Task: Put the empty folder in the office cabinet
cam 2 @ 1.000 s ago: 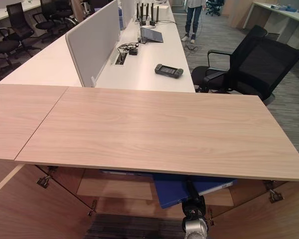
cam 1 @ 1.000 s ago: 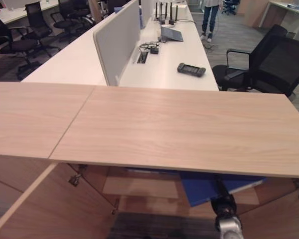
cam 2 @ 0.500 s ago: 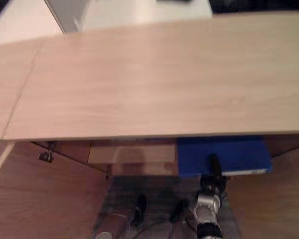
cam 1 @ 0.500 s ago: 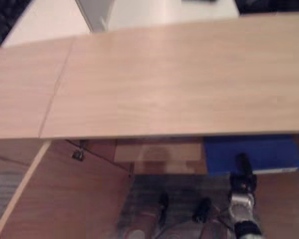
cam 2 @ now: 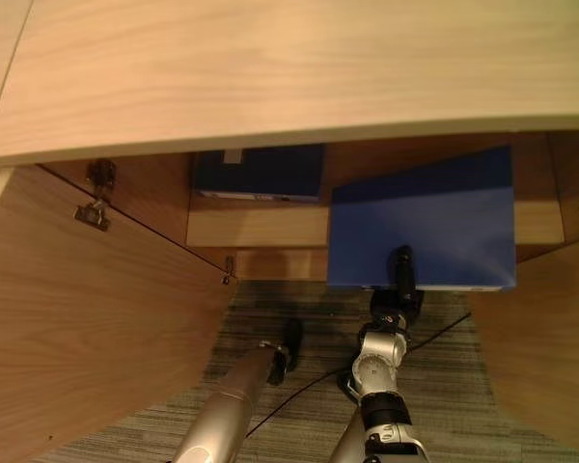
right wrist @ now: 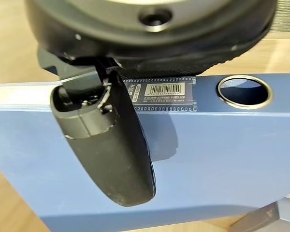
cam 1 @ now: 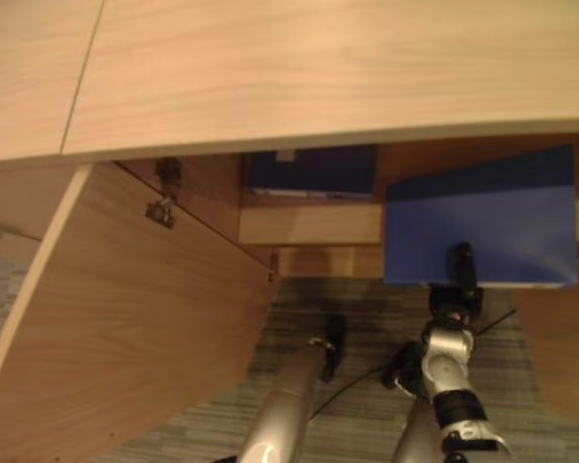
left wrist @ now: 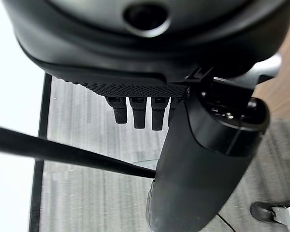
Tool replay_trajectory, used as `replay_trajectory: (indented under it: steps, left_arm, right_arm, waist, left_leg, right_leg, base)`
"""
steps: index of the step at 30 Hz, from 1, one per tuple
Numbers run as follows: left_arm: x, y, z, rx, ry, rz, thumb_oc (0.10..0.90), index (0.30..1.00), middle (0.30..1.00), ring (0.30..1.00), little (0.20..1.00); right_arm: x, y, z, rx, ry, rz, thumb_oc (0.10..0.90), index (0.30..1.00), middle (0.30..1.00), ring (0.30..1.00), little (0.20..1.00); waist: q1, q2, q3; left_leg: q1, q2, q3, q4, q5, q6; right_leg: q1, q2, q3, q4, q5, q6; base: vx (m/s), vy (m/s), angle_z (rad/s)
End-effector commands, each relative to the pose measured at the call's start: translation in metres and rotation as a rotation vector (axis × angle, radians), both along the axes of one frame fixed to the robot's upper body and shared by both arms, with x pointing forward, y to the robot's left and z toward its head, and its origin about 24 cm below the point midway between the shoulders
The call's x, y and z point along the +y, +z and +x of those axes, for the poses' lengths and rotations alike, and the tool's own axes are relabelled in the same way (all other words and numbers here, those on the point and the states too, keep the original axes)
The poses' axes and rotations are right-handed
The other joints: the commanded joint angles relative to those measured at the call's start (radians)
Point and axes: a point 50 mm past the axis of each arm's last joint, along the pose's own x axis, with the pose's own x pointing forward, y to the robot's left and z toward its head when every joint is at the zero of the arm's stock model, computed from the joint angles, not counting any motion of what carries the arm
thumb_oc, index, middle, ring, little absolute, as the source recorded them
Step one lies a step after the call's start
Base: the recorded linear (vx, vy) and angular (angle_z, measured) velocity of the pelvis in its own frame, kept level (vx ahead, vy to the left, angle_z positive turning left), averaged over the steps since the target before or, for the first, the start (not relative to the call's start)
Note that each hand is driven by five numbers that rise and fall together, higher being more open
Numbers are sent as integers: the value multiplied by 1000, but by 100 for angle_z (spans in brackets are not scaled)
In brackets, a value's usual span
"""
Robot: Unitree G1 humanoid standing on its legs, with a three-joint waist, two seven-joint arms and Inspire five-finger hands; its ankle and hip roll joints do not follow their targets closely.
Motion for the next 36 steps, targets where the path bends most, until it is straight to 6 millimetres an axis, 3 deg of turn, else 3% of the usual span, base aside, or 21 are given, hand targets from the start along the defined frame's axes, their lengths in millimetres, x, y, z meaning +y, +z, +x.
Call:
replay_trajectory:
  steps: [1,3,9,19,24,30,36]
  left_arm:
    - [11,-2,-51,148,7,54,800,900,900,900,900]
    - [11,-1,-48,132,-1,59,800,900,900,900,900]
    - [18,0,-43,120,-21,88,800,900,900,900,900]
    - [33,3,-42,119,-36,125,800,900,900,900,900]
    - [42,6,-40,118,-54,152,800,900,900,900,900]
    - [52,8,-39,124,-77,178,800,900,900,900,900]
    - [58,10,-36,123,-90,187,800,900,900,900,900]
  right_arm:
    - [-21,44,-4,-194,-93,-125,400,300,300,300,300]
    - [-20,71,-1,-299,-126,-135,400,300,300,300,300]
    - [-18,96,5,-389,-146,-146,400,300,300,300,300]
    - [-18,107,16,-427,-126,-141,400,300,300,300,300]
    - [-19,132,29,-487,-119,-153,400,300,300,300,300]
    - [-33,175,47,-543,-152,-193,400,300,300,300,300]
    - [-52,196,61,-503,-176,-230,400,300,300,300,300]
  waist:
    - [-12,-10,-83]
    - [-8,-14,-74]
    - [-3,-19,-71]
    - [21,-32,-84]
    - [45,-32,-77]
    - [79,-33,-75]
    - [99,-31,-74]
  left_leg:
    - [-13,-5,10,-186,52,11]
    - [-36,-7,10,-175,53,14]
    - [-44,-4,5,-181,57,14]
    - [0,-3,-23,-234,72,10]
    - [-1,-8,-35,-232,76,6]
    - [-17,-13,-46,-217,76,7]
    - [-26,-15,-50,-213,76,6]
  right_leg:
    - [65,-25,31,-110,94,52]
    - [33,-25,45,-94,92,50]
    - [22,-20,41,-98,93,47]
    - [72,-8,7,-144,112,57]
    - [81,-7,-4,-153,118,60]
    - [74,-14,-3,-145,117,63]
    - [67,-16,-5,-142,119,65]
  base:
    - [-21,-18,7]
    - [-3,-40,11]
    - [6,-29,7]
    - [14,-13,1]
    - [-5,-15,9]
    - [1,-9,6]
    - [-3,1,3]
